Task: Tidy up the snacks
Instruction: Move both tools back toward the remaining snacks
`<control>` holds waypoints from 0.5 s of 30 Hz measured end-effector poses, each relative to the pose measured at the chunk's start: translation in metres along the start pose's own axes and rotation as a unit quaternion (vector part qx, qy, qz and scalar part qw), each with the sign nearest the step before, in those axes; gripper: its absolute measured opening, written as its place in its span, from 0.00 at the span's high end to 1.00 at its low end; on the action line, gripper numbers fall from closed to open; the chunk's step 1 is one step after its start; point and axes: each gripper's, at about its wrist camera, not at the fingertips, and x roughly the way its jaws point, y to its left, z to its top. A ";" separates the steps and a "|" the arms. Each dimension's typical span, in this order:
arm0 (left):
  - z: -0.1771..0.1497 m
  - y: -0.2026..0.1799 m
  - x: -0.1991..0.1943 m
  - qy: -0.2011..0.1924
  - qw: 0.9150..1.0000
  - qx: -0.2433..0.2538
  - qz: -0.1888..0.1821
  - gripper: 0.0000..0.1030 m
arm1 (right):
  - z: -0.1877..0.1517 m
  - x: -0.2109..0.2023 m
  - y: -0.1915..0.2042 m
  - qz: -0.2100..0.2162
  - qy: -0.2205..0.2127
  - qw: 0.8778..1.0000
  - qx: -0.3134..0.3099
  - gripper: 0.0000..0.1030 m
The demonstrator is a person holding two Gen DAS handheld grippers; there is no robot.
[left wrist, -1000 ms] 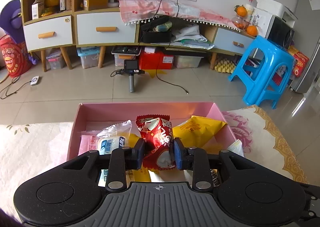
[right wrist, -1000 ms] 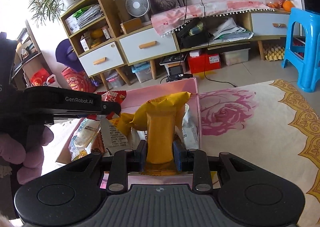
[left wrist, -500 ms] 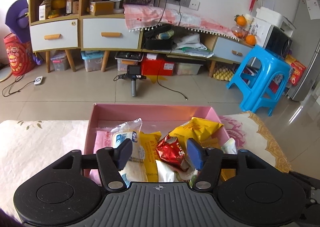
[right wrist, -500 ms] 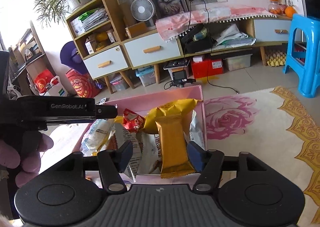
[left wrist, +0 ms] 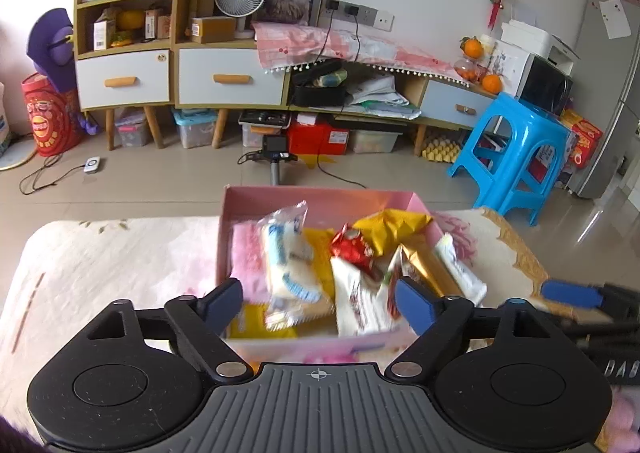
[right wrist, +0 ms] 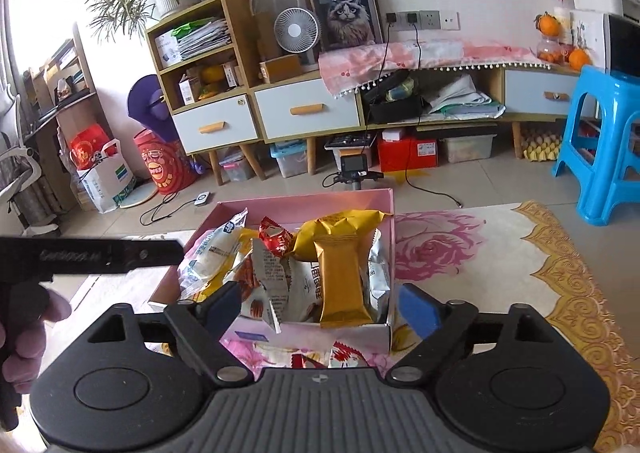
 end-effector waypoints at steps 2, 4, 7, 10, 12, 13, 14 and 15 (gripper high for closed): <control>-0.008 0.002 -0.009 0.002 1.000 0.004 0.002 0.13 | -0.001 -0.005 0.003 -0.002 -0.001 1.000 -0.005 0.18; -0.017 0.004 -0.017 0.006 1.000 0.008 0.004 0.10 | -0.003 -0.010 0.005 -0.004 -0.002 1.000 -0.010 0.17; -0.031 0.008 -0.027 0.011 1.000 0.010 0.006 0.06 | -0.006 -0.014 0.009 -0.006 -0.002 1.000 -0.016 0.15; -0.047 0.016 -0.032 0.017 1.000 0.003 0.006 0.05 | -0.011 -0.017 0.014 -0.006 0.000 1.000 -0.023 0.12; -0.054 0.020 -0.033 0.022 1.000 0.003 0.011 0.05 | -0.015 -0.018 0.018 -0.007 0.000 1.000 -0.030 0.11; -0.057 0.022 -0.033 0.023 1.000 0.004 0.015 0.04 | -0.017 -0.019 0.020 -0.006 0.001 0.999 -0.035 0.11; -0.061 0.023 -0.033 0.023 1.000 0.004 0.016 0.04 | -0.020 -0.019 0.021 -0.006 0.002 0.999 -0.040 0.11; -0.066 0.026 -0.033 0.022 1.000 0.006 0.016 0.04 | -0.023 -0.019 0.023 -0.007 0.003 0.999 -0.046 0.11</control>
